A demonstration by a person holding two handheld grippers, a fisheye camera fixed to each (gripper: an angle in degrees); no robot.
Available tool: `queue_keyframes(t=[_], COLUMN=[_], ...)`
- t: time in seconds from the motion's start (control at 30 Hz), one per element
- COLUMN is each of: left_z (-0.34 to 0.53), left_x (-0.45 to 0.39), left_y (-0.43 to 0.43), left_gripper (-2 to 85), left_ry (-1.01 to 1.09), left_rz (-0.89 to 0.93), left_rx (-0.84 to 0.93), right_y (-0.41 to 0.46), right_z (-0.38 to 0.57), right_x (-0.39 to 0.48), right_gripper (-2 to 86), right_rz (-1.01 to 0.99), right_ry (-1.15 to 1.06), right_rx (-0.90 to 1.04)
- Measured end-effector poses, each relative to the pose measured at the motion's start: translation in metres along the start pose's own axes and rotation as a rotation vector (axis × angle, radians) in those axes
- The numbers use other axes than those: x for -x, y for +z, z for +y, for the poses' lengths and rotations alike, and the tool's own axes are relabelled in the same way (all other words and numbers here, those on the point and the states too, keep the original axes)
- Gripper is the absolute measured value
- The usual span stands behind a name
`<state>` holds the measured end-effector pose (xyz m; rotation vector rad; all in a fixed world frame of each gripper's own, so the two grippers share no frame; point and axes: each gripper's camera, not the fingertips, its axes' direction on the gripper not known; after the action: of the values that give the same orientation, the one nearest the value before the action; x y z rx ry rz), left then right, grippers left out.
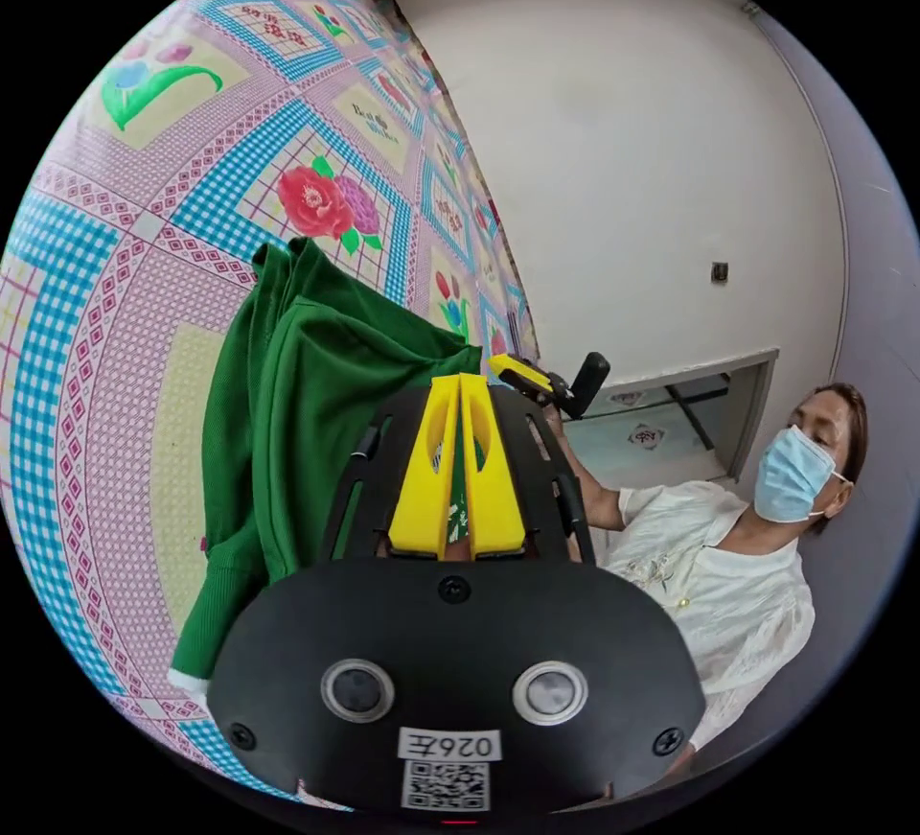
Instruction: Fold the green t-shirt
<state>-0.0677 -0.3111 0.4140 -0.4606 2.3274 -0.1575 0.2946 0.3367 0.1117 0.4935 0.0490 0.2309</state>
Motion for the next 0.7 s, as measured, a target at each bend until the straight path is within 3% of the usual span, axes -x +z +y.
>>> queue_keyframes(t=[0.13,0.2,0.33,0.43,0.5,0.53,0.7], left_z=[-0.032,-0.038,-0.033,-0.028,-0.029,-0.028,0.031], left_x=[0.028,0.033,0.005,0.0,0.01,0.012,-0.044], left_y=[0.066,0.078,0.1,0.126,0.14,0.142,0.108], left_gripper=[-1.0,-1.0,-1.0,-1.0,-1.0,-1.0,-1.0], left_ry=[-0.064,-0.073,0.035,0.074,0.047,0.015,0.141], left_rz=[-0.214,-0.186,-0.318,-0.401,-0.385,-0.345,-0.347], left_rx=[0.095,0.084,0.075,0.123,0.171,0.157,-0.069], right_y=[0.032,0.031,0.009,0.014,0.035,0.049,0.014], right_z=[-0.008,-0.003,0.012,0.013,0.01,0.011,0.028], right_x=[-0.009,-0.019,-0.01,0.016,0.028,0.026,0.028], right_gripper=[-0.9,-0.9,-0.9,-0.9,-0.9,-0.9,-0.9], right_rz=[0.077,0.074,0.103,0.039,0.069,0.149,0.183], right_ry=[0.008,0.05,0.099,0.041,-0.022,-0.018,0.036], right_rx=[0.105,0.116,0.04,0.016,0.101,0.172,0.092])
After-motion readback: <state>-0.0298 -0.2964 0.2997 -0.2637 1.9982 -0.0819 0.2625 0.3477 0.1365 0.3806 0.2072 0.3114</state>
